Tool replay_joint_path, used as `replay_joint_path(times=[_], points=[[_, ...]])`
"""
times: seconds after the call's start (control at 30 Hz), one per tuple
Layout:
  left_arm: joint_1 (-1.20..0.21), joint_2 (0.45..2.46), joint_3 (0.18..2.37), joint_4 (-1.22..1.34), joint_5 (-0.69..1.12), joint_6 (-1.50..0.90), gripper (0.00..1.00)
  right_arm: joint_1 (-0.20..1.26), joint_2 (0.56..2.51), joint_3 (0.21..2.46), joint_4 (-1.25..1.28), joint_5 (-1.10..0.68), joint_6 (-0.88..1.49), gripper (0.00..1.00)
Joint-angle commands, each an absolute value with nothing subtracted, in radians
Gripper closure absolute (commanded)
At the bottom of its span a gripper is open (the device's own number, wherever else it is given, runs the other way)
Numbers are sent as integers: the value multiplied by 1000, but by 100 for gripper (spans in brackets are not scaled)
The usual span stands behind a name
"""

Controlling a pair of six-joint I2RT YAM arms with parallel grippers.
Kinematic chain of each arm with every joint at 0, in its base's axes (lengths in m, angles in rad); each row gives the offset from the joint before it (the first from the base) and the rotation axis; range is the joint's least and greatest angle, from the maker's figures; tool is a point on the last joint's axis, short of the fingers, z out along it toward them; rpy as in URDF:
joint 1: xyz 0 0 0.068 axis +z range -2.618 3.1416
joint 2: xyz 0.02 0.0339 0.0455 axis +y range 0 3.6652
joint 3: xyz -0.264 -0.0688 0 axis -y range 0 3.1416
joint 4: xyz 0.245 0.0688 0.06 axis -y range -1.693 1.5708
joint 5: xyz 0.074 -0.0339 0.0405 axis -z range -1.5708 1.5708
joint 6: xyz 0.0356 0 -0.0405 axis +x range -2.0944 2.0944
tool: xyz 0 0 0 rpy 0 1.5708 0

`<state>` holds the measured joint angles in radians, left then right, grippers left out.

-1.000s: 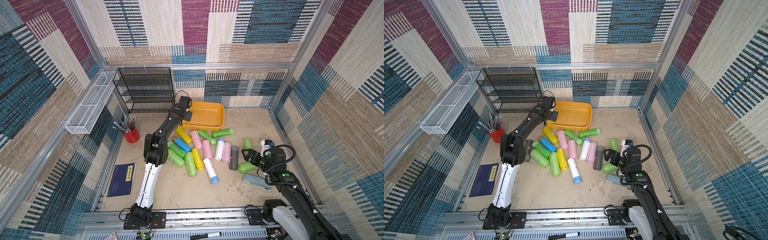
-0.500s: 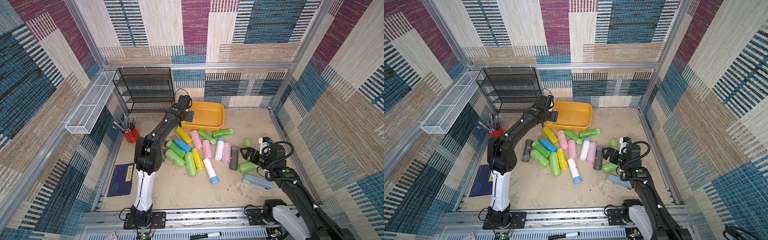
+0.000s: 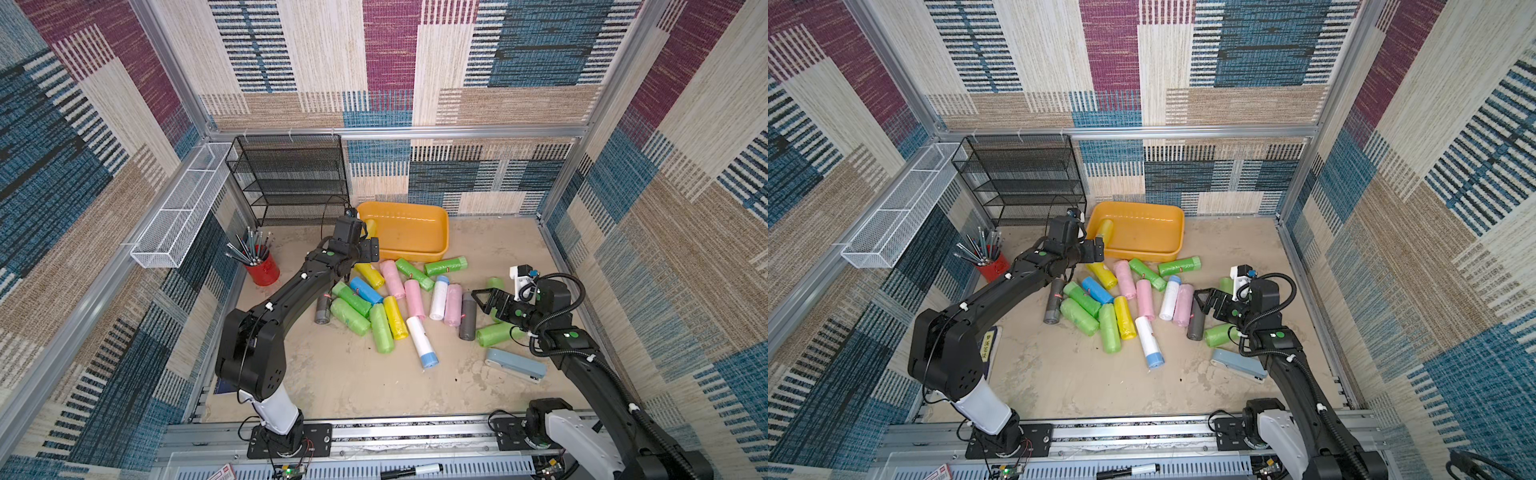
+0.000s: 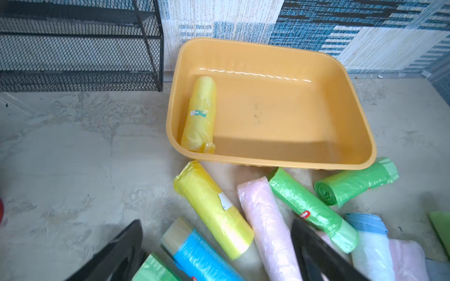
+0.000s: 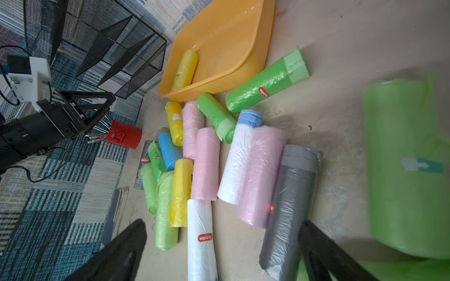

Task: Put the roll of trash bags into the storage box
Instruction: Place the roll of trash bags in the storage box, then pick up the roll of trash bags from the center of the board.

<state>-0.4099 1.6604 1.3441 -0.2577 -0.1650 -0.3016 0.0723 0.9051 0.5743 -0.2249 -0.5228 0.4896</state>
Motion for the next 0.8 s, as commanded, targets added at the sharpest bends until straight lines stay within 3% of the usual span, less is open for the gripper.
replay_joint_path(times=[0.0, 0.33, 0.57, 0.77], points=[[-411, 1604, 1287, -208, -116, -369, 2, 100, 934, 597, -184, -516, 500, 1], [-409, 1545, 1176, -253, -100, -443, 2, 199, 1027, 660, -208, -471, 502, 1], [-408, 1346, 911, -55, -46, -422, 2, 267, 1048, 677, -228, -436, 528, 1], [-406, 1235, 851, -128, -49, -458, 1, 321, 1074, 678, -245, -401, 558, 1]])
